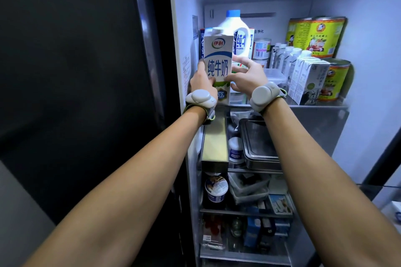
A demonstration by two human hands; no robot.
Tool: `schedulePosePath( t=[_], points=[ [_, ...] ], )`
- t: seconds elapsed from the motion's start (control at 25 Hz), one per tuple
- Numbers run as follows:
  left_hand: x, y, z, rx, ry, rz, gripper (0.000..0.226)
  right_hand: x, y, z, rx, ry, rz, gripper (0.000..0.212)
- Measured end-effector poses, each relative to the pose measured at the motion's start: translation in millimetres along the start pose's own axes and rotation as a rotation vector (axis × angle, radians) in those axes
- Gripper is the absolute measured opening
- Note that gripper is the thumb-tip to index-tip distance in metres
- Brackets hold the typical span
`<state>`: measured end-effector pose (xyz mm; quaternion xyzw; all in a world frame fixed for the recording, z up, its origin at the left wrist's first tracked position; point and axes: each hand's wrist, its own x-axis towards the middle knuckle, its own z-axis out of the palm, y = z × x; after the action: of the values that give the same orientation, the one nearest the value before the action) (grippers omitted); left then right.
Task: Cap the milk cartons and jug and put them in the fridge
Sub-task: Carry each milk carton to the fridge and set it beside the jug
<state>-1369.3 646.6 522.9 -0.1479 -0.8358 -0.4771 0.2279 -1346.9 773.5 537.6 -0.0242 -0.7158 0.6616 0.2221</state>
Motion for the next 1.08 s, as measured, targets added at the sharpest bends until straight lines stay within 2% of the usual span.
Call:
schedulePosePath(
  t=[0.28,0.52,0.6,0.72,0.8,0.92,1.08],
  points=[
    [16.4,4.5,7.1,0.057,-0.047,-0.029,0.04,16.2,21.7,0.6,0.011,0.06,-0.048,0.062],
    [13.2,6.4,1.9,0.139,-0.107,-0.037,0.046,16.6,24.6,-1.4,-0.011,0.08,0.007,0.058],
    [2.6,5.7,-3.6,0.155,-0.128,-0.031,0.048,6.4,25.4,-1.4,-0.007,0.107,0.068,0.049],
    [-24.0,1.5,-14.5,0.133,-0.13,-0.022,0.049,-14.6,29.7,-0.8,-0.053,0.15,0.12,0.035],
    [-48.5,-2.2,-28.0,0.136,-0.124,-0.012,0.046,-42.4,32.0,1.1,-0.002,0.144,0.164,0.031],
    [-84.9,-9.3,-49.5,0.106,-0.132,0.028,0.04,-87.2,38.1,6.0,0.05,0.151,0.202,0.028],
    [-146.2,-24.8,-80.6,0.017,-0.111,0.05,0.024,-153.1,45.0,17.9,0.104,0.166,0.217,0.034]
  ],
)
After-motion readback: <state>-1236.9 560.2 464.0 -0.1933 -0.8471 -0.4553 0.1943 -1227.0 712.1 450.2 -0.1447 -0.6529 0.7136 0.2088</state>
